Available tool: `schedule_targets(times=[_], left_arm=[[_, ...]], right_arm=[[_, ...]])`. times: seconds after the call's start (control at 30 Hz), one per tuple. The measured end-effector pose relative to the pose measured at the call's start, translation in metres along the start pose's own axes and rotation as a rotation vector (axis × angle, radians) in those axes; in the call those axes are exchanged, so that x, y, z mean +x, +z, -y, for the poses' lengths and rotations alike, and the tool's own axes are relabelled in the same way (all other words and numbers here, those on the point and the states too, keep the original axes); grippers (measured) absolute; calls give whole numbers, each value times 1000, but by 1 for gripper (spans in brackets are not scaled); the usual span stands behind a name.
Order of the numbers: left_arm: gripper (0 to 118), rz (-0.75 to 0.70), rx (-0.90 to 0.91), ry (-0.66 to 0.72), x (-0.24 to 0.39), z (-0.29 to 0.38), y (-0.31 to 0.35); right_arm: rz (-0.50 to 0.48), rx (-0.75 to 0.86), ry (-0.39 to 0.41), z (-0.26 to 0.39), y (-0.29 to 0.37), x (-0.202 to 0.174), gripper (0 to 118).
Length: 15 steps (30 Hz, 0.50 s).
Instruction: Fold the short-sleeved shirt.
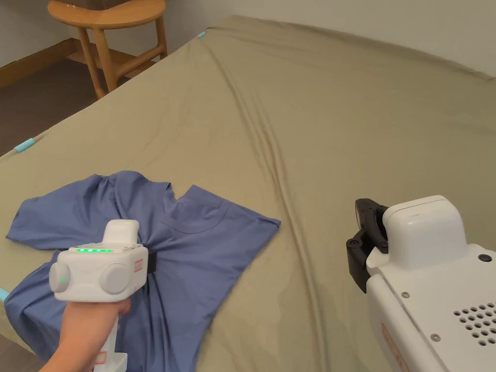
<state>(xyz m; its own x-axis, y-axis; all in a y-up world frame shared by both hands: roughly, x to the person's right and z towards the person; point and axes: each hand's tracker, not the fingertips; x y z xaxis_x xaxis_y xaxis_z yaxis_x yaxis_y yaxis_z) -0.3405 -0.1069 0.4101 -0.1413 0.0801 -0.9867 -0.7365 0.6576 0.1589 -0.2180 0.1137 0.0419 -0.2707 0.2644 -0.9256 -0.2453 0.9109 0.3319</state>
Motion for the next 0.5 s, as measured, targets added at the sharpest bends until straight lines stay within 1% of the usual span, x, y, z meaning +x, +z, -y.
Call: schedule_targets(times=[0.07,0.13,0.2,0.27,0.3,0.33,0.37,0.43,0.47,0.5], left_arm=[[7,60,54,5,-10,6,6],[4,82,109,31,-15,10,14],[3,57,190,11,-9,10,32],[2,83,268,85,-4,1,51],[2,160,299,165,-5,-7,64],[2,184,335,199,-2,-15,76],[2,168,359,187,3,-22,86],[2,158,433,119,15,-41,109],[2,193,470,85,22,-52,123],[2,193,509,59,30,-60,137]], right_arm=[[-4,3,-26,-2,5,4,0],[2,6,-42,-3,10,8,0],[13,10,-42,-4,16,11,0],[22,12,-40,-4,23,14,0],[25,13,-40,-5,27,15,0],[29,16,-41,-5,30,17,0],[33,20,-42,-6,34,19,0],[48,34,-46,-9,42,22,0],[55,45,-50,-11,48,24,0],[63,55,-53,-13,54,26,0]])
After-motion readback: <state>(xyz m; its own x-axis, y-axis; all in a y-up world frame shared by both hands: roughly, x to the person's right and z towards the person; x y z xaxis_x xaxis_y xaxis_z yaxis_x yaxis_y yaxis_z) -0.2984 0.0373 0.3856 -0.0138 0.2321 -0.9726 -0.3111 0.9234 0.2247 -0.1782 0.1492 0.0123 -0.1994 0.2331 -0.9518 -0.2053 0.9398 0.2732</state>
